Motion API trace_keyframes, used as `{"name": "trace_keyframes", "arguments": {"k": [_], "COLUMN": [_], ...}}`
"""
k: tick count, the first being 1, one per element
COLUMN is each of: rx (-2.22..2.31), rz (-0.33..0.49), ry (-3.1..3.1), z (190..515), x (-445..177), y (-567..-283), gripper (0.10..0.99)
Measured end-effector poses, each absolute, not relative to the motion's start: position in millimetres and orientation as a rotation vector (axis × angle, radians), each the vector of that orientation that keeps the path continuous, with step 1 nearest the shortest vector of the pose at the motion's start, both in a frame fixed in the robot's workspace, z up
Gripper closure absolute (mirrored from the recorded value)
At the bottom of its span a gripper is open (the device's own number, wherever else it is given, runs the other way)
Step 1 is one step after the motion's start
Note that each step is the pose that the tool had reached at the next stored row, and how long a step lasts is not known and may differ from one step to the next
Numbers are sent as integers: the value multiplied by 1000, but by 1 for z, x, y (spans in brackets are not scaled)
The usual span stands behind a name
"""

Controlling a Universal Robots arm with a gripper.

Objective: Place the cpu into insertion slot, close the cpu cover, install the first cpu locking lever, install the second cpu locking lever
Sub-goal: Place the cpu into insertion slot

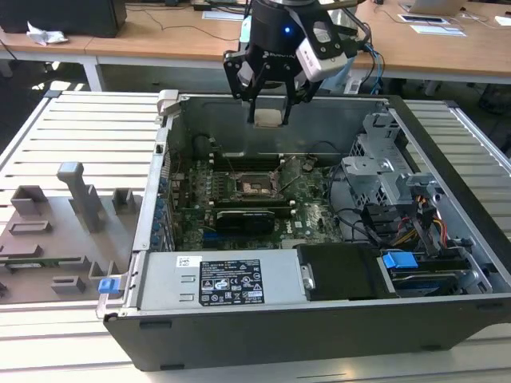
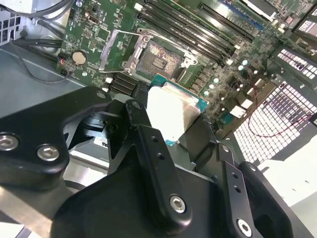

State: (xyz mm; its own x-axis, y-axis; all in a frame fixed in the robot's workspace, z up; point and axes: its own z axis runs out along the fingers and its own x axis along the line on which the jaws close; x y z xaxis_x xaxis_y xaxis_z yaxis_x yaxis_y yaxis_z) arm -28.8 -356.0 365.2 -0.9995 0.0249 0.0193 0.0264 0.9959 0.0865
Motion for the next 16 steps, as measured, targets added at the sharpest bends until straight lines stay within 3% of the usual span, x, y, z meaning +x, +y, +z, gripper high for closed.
{"name": "trace_keyframes", "arguments": {"k": [16], "rx": [-40], "rz": [-136], "ry": [-3120], "z": [357], "x": [-29], "y": [-356], "gripper": [545]}}
